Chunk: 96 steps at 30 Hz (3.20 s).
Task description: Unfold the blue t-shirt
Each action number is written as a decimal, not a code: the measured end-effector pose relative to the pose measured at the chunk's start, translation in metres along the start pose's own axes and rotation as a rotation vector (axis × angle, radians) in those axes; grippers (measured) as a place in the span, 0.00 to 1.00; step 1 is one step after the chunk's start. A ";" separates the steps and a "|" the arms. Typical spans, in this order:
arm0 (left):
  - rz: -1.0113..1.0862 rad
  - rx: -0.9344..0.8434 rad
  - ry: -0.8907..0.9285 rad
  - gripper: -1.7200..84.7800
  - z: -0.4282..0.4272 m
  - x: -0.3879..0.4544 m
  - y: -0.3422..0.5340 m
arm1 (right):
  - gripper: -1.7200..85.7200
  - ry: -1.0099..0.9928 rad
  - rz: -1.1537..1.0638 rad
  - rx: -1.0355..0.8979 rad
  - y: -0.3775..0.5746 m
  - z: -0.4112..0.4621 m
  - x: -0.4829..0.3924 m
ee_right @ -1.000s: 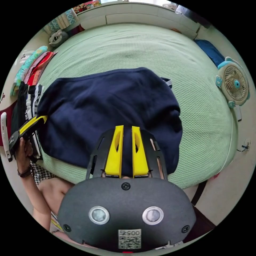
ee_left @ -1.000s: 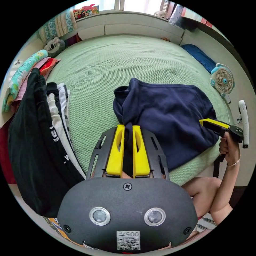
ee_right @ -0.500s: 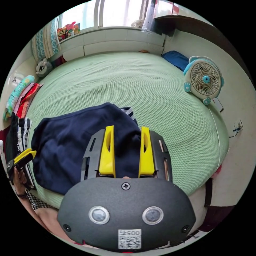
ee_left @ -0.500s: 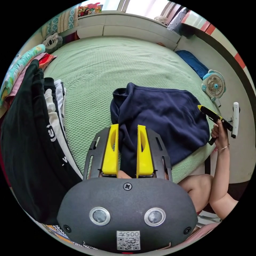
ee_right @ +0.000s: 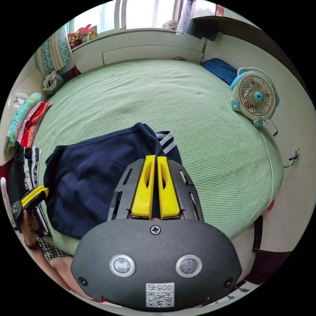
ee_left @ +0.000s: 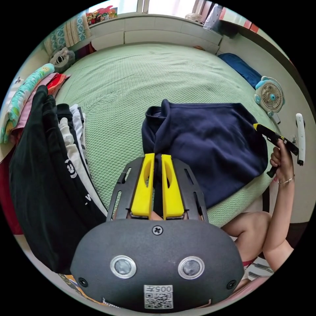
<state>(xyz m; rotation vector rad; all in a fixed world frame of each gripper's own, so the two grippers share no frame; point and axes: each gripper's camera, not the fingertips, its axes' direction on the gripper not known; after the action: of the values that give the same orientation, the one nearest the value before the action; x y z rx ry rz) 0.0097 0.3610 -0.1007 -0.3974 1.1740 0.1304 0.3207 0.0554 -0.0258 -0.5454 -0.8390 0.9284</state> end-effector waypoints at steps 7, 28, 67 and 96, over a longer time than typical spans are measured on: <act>0.029 0.003 -0.030 0.08 -0.022 0.009 0.015 | 0.00 -0.015 -0.068 -0.054 0.023 -0.022 0.012; -0.002 0.048 0.001 0.14 -0.073 0.020 0.068 | 0.15 -0.212 -0.109 -0.114 0.048 -0.045 0.086; -0.056 -0.021 -0.101 0.03 -0.182 0.070 0.214 | 0.01 -0.188 -0.181 -0.103 0.184 -0.115 0.163; -0.050 0.090 0.062 0.08 -0.302 0.052 0.359 | 0.06 -0.212 0.023 -0.094 0.343 -0.164 0.256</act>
<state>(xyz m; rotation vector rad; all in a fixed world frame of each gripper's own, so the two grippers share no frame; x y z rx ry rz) -0.3415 0.5753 -0.3310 -0.3525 1.2256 0.0219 0.3783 0.4399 -0.2692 -0.5447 -1.0736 0.9834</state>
